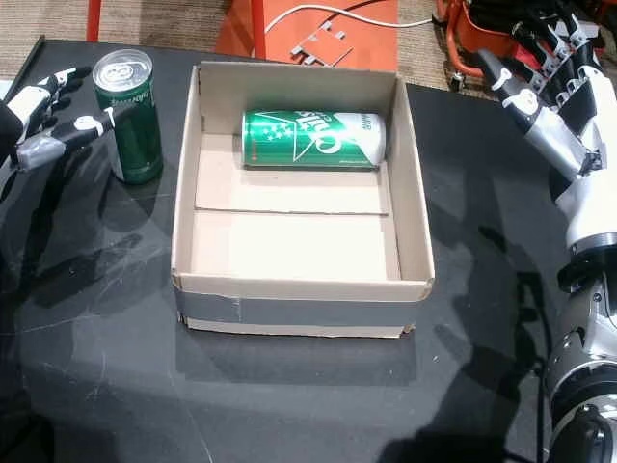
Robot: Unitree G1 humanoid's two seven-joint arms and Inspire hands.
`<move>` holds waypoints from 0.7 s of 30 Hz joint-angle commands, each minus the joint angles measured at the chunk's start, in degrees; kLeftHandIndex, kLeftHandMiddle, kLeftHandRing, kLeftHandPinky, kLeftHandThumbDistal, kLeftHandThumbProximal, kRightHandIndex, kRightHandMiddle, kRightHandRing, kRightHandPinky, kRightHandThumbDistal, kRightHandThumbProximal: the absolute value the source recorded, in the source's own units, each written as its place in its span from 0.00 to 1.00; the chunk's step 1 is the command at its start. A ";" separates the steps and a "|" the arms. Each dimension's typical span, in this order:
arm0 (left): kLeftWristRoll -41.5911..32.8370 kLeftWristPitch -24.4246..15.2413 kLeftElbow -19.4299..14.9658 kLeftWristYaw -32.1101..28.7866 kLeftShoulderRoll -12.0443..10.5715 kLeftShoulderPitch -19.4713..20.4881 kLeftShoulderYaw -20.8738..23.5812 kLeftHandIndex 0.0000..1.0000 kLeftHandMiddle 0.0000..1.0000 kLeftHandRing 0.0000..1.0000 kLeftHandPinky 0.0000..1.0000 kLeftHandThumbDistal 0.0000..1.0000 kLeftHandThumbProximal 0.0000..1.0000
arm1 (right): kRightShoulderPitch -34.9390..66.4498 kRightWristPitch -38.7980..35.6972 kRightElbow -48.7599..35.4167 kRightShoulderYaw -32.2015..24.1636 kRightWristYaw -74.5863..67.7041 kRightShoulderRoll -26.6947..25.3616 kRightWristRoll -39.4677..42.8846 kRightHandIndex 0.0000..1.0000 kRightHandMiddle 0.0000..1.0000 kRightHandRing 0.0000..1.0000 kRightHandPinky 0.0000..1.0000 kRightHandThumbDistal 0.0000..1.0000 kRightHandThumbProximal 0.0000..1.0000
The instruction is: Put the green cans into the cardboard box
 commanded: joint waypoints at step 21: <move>0.59 3.50 0.93 2.04 -5.20 -0.20 -0.59 1.00 1.00 1.00 0.97 1.00 0.55 | -0.75 -0.23 -0.95 -4.35 6.75 0.60 5.24 0.81 0.88 0.92 1.00 1.00 0.58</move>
